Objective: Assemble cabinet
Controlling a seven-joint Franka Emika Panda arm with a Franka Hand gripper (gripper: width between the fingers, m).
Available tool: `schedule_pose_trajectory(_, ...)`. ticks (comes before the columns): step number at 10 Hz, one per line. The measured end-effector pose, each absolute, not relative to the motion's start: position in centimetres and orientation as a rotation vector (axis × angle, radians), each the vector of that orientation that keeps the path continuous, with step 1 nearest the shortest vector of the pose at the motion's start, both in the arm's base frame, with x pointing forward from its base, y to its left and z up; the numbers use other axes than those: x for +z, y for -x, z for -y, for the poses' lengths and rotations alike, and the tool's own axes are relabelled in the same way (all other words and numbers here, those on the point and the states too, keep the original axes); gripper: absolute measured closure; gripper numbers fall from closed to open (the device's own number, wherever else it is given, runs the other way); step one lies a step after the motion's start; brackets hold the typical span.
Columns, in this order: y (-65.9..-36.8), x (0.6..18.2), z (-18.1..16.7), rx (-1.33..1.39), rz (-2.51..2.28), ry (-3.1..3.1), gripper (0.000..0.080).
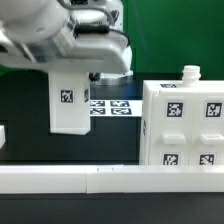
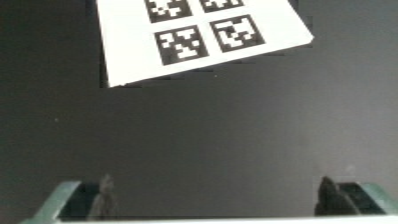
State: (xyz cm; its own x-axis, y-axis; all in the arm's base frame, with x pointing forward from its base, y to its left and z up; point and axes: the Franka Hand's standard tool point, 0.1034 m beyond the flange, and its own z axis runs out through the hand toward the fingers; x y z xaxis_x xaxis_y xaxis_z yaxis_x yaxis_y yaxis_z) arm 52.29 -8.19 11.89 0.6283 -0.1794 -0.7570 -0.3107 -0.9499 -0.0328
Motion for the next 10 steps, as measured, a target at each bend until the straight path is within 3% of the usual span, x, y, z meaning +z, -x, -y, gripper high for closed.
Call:
schedule_pose_trajectory(1, -53.2, 13.1, 7.6, 1.004, -0.386, 2.788, 0.0248)
schedule_pose_trajectory(3, -52.2, 15.8, 5.4, 0.68, -0.321, 2.929, 0.0248)
schedule_pose_trajectory(5, -52.0, 14.9, 5.9, 0.485, -0.354, 2.973, 0.0248)
schedule_pose_trajectory(7, -53.1, 15.1, 5.7, 0.213, -0.35, 3.027, 0.0248)
schedule_pose_trajectory(10, -55.2, 17.5, 1.5, -0.151, -0.322, 3.074, 0.0248)
